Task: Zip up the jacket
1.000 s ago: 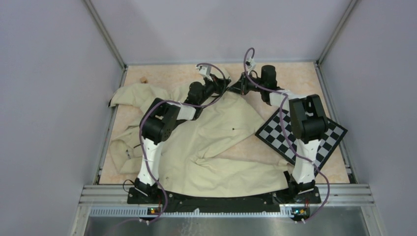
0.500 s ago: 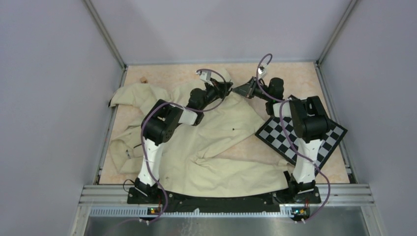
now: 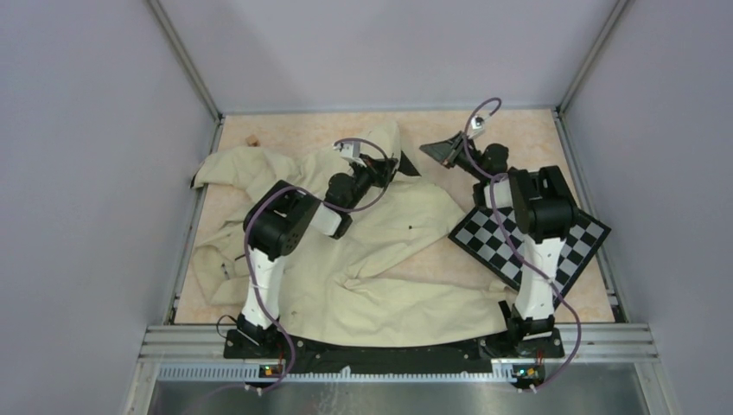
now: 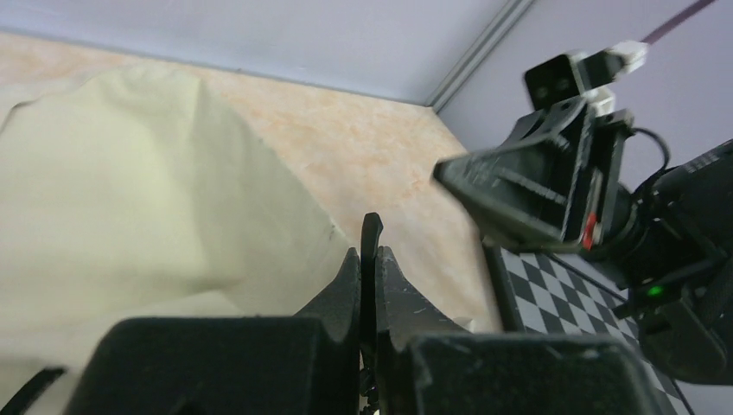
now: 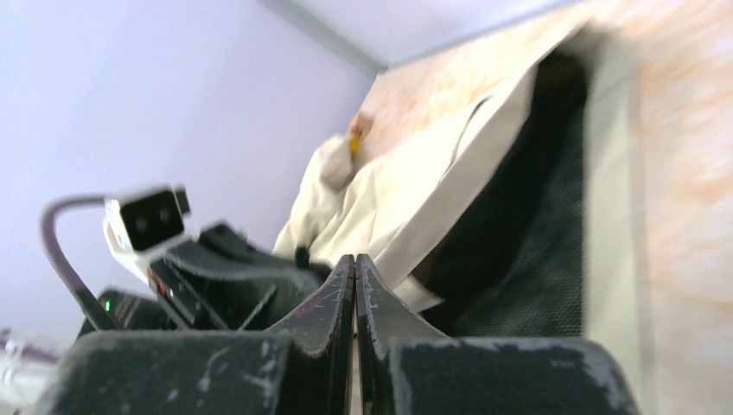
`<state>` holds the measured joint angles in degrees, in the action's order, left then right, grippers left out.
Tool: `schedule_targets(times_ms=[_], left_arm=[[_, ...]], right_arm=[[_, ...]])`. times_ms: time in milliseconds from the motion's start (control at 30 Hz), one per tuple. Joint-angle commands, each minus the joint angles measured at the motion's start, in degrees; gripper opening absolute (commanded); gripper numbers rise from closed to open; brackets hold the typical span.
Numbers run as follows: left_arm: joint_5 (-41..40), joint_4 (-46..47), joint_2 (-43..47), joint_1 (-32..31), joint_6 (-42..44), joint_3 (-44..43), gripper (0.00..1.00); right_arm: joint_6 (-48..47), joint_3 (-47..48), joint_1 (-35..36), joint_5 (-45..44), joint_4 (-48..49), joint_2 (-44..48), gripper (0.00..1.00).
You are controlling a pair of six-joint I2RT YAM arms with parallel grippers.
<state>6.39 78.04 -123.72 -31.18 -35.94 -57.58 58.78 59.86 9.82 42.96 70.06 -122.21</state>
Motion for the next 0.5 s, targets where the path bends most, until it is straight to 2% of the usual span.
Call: schedule_targets(times_ms=[0, 100, 200, 233, 333, 467], left_arm=[[-5.39, 3.38, 5.75, -0.31, 1.69, 4.97, 0.01], [-4.37, 2.69, 6.28, -0.30, 1.19, 5.56, 0.04], [-3.16, 1.69, 6.12, -0.33, -0.08, 5.08, 0.07], [-3.07, 1.49, 6.05, -0.32, -0.29, 4.84, 0.07], [-2.80, 0.61, 5.51, -0.29, -1.01, 3.46, 0.07], [-1.61, -1.35, 4.03, -0.29, -1.14, -0.02, 0.06]], right_arm=[[2.66, 0.33, -4.26, -6.67, 10.49, -1.12, 0.00], [2.87, 2.24, -4.27, -2.98, 11.14, -2.79, 0.00], [1.31, 3.75, -4.88, 6.33, 12.52, -3.36, 0.00], [-0.35, 5.34, -4.87, 10.67, 8.96, -3.12, 0.04], [-7.66, 5.42, -4.61, 15.98, 3.52, 0.31, 0.35], [-26.96, 5.94, -2.90, 16.15, -18.64, 7.23, 0.54]])
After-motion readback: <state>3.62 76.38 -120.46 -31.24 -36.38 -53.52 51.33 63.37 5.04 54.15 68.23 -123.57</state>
